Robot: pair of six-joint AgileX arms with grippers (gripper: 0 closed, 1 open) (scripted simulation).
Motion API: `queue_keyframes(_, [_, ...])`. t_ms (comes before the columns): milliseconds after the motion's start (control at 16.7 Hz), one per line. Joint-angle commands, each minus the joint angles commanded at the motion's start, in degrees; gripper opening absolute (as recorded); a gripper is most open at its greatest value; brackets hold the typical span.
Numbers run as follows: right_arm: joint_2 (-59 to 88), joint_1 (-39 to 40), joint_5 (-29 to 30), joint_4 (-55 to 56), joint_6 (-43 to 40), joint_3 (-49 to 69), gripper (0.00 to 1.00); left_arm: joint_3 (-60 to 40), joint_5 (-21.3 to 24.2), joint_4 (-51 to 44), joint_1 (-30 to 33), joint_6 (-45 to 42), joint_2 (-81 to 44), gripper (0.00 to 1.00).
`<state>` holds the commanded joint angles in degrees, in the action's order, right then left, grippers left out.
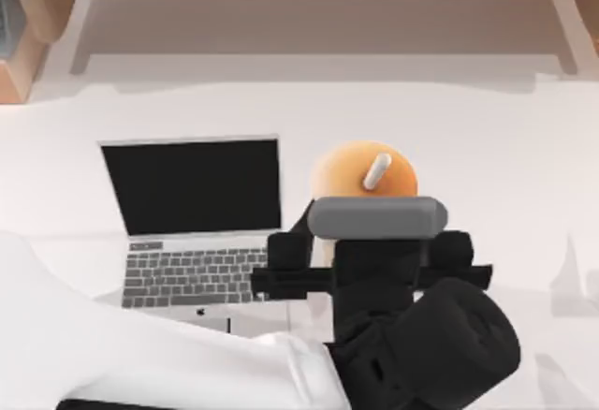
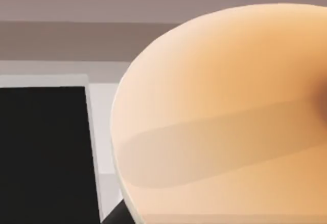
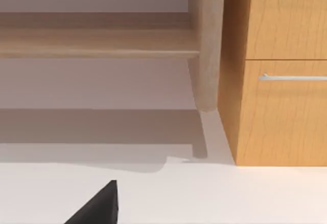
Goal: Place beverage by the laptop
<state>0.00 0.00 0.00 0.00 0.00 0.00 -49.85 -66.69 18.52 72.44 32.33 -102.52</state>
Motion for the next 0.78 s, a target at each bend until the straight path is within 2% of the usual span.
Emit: queue_keyframes(780, [0.00, 0.00, 0.00, 0.00, 0.00, 0.00, 1.00, -1.29, -1.15, 5.46, 0.03, 0.77, -0.83, 0.00])
